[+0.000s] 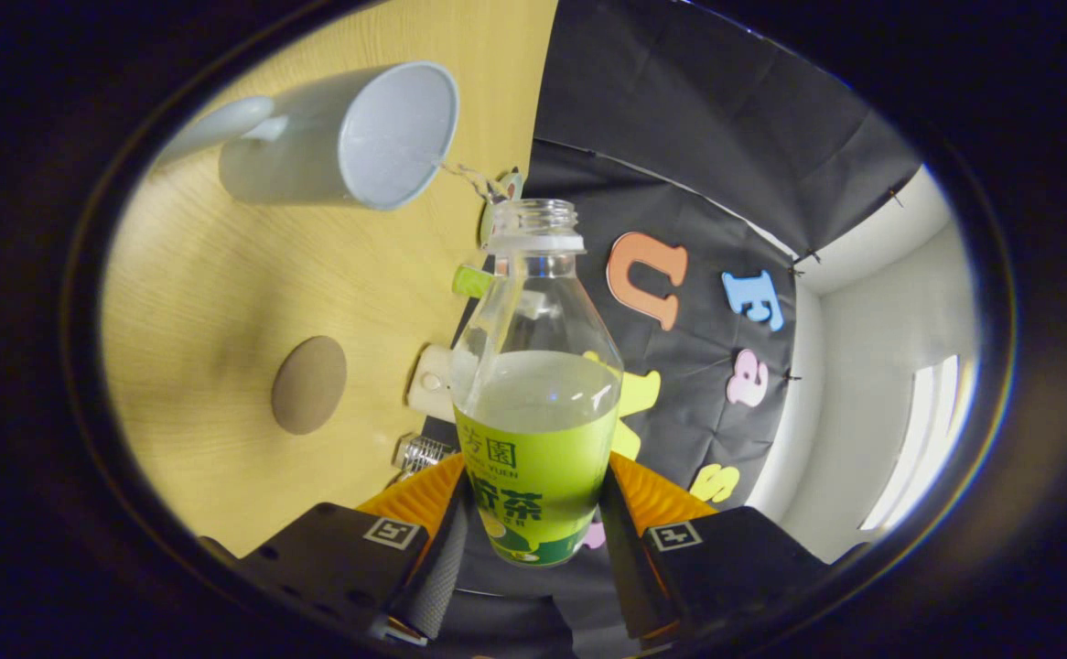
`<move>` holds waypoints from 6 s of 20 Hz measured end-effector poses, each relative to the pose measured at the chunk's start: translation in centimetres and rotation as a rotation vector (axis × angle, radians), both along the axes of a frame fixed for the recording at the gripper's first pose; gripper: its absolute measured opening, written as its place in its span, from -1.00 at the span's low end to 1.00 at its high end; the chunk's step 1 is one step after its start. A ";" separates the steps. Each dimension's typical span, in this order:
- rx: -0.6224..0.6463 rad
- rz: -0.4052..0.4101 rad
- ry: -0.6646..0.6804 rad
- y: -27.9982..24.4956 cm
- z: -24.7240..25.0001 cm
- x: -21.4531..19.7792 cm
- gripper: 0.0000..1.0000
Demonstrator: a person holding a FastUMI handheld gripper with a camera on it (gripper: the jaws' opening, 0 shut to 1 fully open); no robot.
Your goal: Take the bottle from table, then pour the juice into the cup, finally place the bottle on the coaster
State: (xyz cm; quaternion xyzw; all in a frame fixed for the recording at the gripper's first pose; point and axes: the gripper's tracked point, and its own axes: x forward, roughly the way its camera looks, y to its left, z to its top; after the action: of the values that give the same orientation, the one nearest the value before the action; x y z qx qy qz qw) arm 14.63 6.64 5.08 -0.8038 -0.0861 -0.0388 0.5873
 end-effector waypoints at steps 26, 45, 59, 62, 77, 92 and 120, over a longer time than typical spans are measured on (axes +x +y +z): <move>-0.130 0.013 -0.081 0.5 4.5 -0.7 0.52; -0.237 0.059 -0.161 2.0 7.0 -1.3 0.52; -0.302 0.097 -0.211 3.8 7.9 -2.0 0.51; -0.304 0.103 -0.219 3.6 8.0 -2.2 0.51; 0.443 0.014 0.127 -1.6 3.0 -1.2 0.52; 1.198 -0.042 0.383 -4.0 0.7 -1.5 0.53; 1.759 -0.051 0.758 -0.3 -11.8 5.6 0.53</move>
State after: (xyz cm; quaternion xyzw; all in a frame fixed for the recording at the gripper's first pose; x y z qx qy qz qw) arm 20.25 6.32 -6.68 -0.0358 0.1872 0.1603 0.9685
